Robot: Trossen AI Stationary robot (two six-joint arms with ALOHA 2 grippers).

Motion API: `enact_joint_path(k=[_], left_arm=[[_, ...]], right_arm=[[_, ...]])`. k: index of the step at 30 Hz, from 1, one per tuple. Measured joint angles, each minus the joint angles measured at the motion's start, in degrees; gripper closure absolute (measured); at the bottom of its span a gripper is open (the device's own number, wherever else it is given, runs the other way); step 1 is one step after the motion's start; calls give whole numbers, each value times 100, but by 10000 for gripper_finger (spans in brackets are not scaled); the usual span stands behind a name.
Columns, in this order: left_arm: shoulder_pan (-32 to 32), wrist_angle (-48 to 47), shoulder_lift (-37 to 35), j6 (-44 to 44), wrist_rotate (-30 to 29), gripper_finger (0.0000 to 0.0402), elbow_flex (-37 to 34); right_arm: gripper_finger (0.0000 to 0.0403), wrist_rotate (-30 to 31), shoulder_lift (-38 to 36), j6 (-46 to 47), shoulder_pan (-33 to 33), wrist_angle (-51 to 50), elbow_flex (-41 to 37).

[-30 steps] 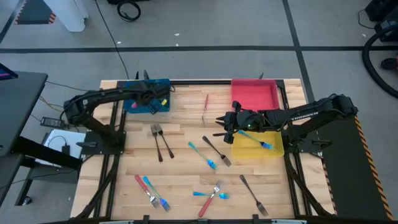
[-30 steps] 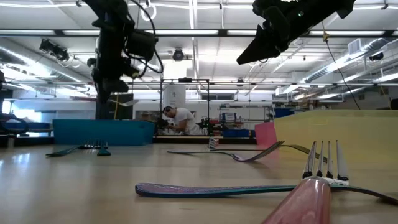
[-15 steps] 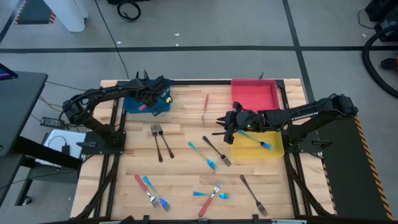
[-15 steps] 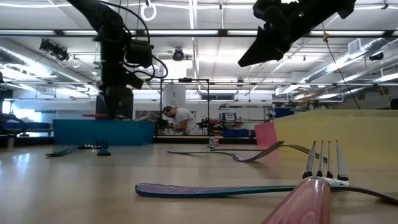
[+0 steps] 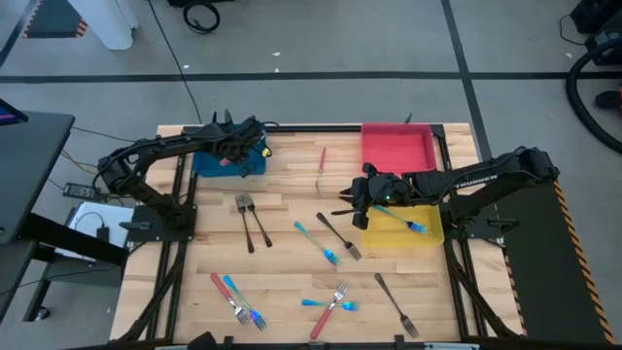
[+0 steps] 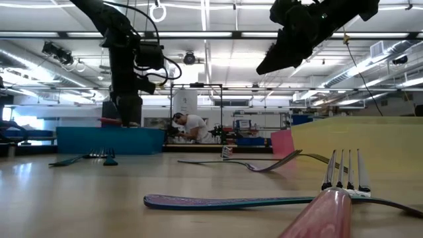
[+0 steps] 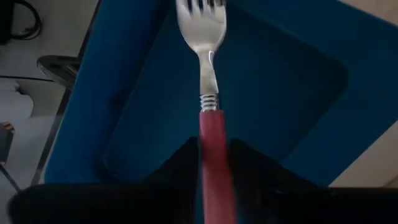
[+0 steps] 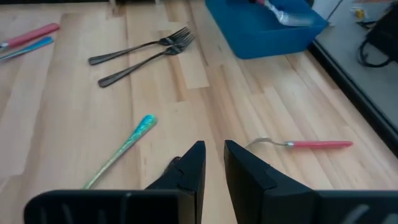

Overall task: Sort silverware by color (type)
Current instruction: Put the middle left pink fork into the blue bin, then put the center black fork into the red bin

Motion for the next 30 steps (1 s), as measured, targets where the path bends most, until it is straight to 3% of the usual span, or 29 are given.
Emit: enact_joint_path(k=[5,10,15,23,30], left_arm=[[0,1,0,-19,-1,266,2],[-65,-4,-5,-325,45,256,2],[-311,-64,-230,-511,628,256,4],[-1255,-66,-750,-1152,1731,256,4],[-2353,-89,-879,-1289,1787,256,7]], right_arm=[[336,-49,0,-106,0,9,0],[336,-243,0,-10,0,9,0],[336,-549,0,344,-6,28,0],[335,-948,0,824,94,247,0],[315,-775,0,1099,414,391,0]])
